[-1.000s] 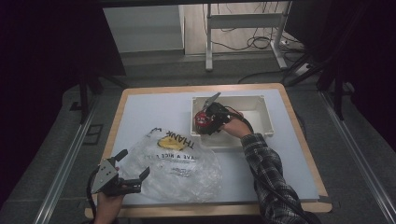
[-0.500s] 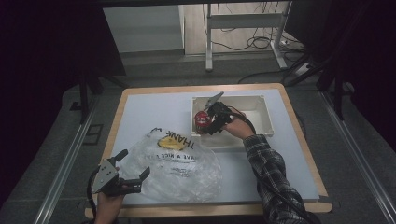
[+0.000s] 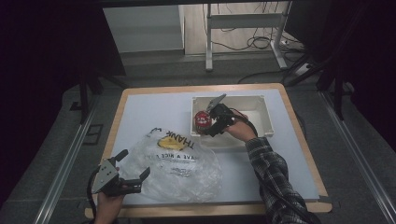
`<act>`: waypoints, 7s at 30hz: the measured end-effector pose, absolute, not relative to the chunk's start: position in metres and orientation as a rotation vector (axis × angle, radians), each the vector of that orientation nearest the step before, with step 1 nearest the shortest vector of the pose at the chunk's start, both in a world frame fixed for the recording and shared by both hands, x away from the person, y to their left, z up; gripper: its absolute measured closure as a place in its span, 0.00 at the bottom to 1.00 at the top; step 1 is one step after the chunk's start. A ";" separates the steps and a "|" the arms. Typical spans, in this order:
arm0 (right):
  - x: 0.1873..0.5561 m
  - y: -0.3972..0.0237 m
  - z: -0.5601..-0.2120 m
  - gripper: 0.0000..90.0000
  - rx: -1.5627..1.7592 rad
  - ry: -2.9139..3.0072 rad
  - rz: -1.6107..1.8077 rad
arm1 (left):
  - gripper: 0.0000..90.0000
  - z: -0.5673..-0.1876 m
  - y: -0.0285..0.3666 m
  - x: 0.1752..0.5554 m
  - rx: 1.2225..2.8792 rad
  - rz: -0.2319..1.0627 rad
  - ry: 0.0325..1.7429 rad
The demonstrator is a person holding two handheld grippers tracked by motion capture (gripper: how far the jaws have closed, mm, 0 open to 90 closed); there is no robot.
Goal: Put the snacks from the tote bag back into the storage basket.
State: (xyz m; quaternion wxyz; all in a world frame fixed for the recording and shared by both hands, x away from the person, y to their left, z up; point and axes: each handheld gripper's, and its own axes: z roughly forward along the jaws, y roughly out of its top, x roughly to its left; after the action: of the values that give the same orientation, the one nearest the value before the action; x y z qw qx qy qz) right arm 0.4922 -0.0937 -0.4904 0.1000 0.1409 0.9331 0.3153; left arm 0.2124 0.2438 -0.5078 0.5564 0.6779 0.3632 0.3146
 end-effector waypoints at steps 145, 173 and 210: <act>0.393 -0.148 -0.477 0.06 0.505 2.606 1.182 | 0.00 -0.507 0.241 0.211 1.611 0.738 0.840; 0.380 -0.157 -0.474 0.06 0.502 2.578 1.187 | 0.00 -0.507 0.240 0.211 1.621 0.733 0.833; 0.367 -0.176 -0.466 0.06 0.523 2.537 1.233 | 0.00 -0.507 0.240 0.211 1.623 0.732 0.831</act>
State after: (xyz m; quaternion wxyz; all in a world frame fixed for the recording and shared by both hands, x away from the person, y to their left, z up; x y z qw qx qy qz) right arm 0.3668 -0.1760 -0.4663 0.1362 0.1806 0.8761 0.4258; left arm 0.2108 0.2398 -0.5072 0.5552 0.6870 0.3518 0.3099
